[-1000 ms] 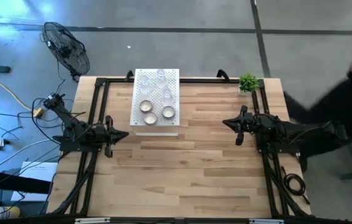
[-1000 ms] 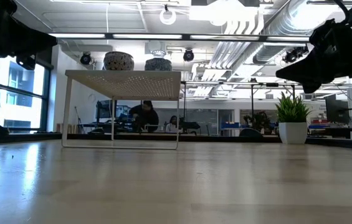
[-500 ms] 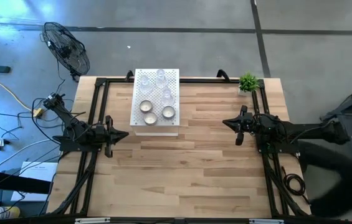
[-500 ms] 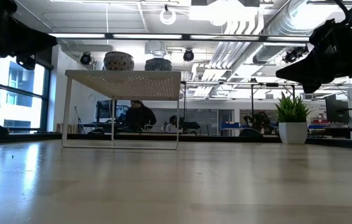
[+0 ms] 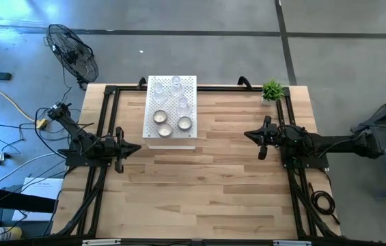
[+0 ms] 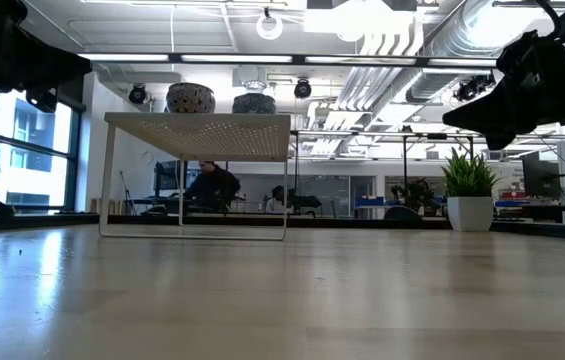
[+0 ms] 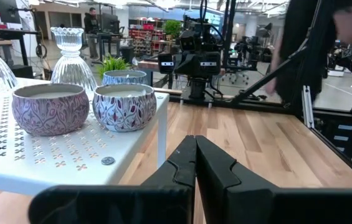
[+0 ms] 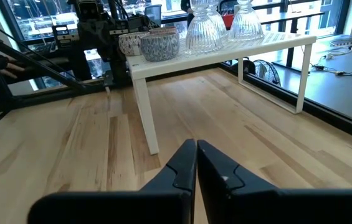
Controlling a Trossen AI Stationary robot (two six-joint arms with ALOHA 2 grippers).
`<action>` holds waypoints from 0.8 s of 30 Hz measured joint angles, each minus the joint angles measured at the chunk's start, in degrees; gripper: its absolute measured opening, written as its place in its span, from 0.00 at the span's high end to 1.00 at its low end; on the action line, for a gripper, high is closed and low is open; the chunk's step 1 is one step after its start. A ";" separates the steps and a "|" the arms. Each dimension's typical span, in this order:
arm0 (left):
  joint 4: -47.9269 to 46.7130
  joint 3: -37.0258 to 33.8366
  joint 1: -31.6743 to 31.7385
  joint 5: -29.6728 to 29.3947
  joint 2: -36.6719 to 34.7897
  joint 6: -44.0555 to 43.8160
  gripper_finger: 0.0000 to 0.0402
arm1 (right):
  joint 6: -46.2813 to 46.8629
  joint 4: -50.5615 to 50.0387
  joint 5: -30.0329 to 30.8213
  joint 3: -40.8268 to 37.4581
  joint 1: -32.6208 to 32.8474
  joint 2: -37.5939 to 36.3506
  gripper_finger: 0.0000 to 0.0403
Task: Pick & Place candle stick holders
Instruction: Return to Home Position
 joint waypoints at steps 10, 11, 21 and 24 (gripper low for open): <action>0.00 0.00 0.00 0.00 0.00 -0.01 1.00 | 0.00 -0.01 0.00 0.00 -0.01 0.00 0.98; 0.00 0.00 0.00 -0.01 0.00 0.00 1.00 | 0.00 -0.02 0.00 0.00 0.00 0.00 0.98; -0.01 0.00 0.00 -0.01 0.00 0.00 1.00 | 0.00 0.00 0.00 0.00 0.01 0.00 0.98; 0.00 0.00 0.00 -0.02 0.00 -0.02 1.00 | 0.00 0.00 0.00 0.00 0.01 0.00 0.98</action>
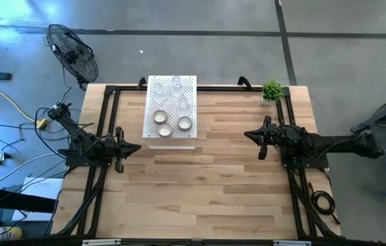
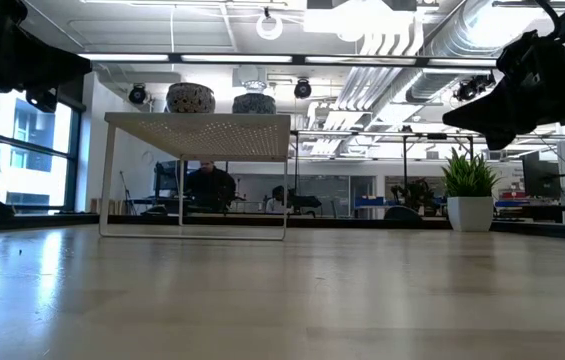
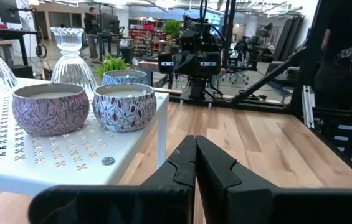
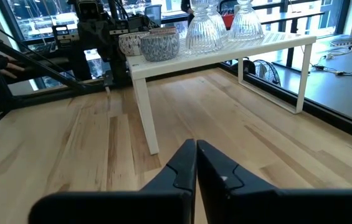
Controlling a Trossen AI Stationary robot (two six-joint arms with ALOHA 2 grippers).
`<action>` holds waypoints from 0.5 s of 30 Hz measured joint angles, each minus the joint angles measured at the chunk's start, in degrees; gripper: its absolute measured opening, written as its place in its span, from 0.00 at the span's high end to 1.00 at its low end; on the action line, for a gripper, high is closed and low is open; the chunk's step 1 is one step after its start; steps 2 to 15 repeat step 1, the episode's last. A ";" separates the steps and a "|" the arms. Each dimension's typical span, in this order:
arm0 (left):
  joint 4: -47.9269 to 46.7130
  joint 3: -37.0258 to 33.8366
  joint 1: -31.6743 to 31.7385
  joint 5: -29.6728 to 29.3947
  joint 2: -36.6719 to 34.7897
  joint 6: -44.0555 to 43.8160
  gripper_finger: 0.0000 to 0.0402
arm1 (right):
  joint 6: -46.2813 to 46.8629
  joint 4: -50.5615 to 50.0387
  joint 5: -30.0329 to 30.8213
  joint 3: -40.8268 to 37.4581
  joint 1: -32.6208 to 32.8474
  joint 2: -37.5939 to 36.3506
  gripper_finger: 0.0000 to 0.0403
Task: Pick & Place candle stick holders
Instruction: Return to Home Position
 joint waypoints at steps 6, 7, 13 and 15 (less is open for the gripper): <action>-0.01 0.00 0.00 0.02 0.02 0.02 1.00 | 0.00 -0.01 0.00 0.00 -0.01 0.00 0.99; -0.01 0.00 0.00 0.02 0.02 0.02 1.00 | 0.00 -0.01 0.00 0.00 -0.01 0.00 0.99; -0.01 0.00 0.00 0.02 0.02 0.02 1.00 | 0.00 -0.01 0.00 0.00 -0.01 0.00 0.99; -0.01 0.00 0.00 0.02 0.02 0.02 1.00 | 0.00 -0.01 0.00 0.00 -0.01 0.00 0.99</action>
